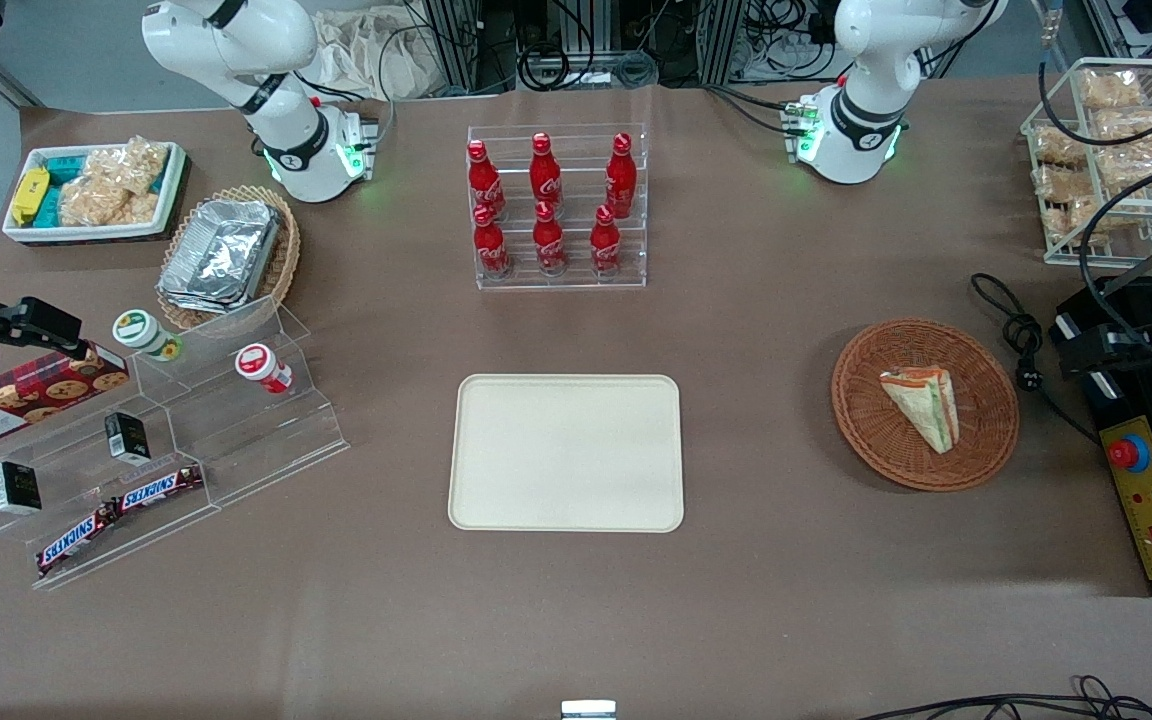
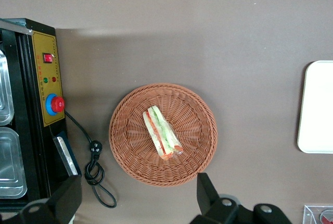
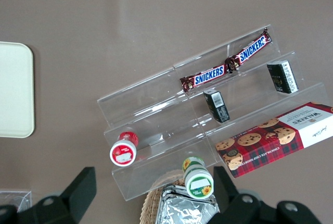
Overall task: Place sandwich from basket to tray
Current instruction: 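Move the left gripper down over the wrapped sandwich in the wicker basket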
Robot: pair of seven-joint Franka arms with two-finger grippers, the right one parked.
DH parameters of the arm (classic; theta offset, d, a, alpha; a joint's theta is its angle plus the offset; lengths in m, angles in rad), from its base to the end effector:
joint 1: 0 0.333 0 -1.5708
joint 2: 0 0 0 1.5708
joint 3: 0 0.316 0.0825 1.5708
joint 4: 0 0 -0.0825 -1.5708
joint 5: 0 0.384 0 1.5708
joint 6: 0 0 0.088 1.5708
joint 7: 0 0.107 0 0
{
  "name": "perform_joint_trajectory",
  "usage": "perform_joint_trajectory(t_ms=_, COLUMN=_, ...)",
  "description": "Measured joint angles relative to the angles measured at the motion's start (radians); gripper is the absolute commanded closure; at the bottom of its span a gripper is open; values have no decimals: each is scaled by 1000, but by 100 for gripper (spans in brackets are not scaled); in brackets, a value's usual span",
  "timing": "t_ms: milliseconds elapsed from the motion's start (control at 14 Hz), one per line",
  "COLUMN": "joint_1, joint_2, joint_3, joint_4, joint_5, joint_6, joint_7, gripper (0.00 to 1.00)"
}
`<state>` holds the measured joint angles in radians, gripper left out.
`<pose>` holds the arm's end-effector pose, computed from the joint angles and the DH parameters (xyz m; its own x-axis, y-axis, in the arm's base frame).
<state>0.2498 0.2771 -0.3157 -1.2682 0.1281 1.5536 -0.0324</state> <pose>0.6340 0.0027 0.6074 0.9996 -0.0182 0.0226 -0.0172 -0.9990 -0.0422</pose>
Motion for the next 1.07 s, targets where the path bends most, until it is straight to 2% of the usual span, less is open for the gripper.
perform_joint_trajectory(t_ms=429, joint_1=0, joint_2=1, joint_3=2, joint_4=-28, joint_5=0, joint_6=-9, joint_7=4, gripper=1)
perform_joint_trajectory(t_ms=714, joint_1=36, joint_2=15, joint_3=13, joint_4=-224, joint_5=0, joint_6=7, joint_7=-4, gripper=1)
perform_joint_trajectory(t_ms=857, joint_1=78, joint_2=33, joint_3=15, joint_4=-373, joint_5=0, joint_6=138, joint_7=-53, gripper=1)
perform_joint_trajectory(t_ms=1071, joint_1=93, joint_2=66, joint_3=14, joint_4=-546, joint_5=-3, joint_6=372, joint_7=-216, gripper=2)
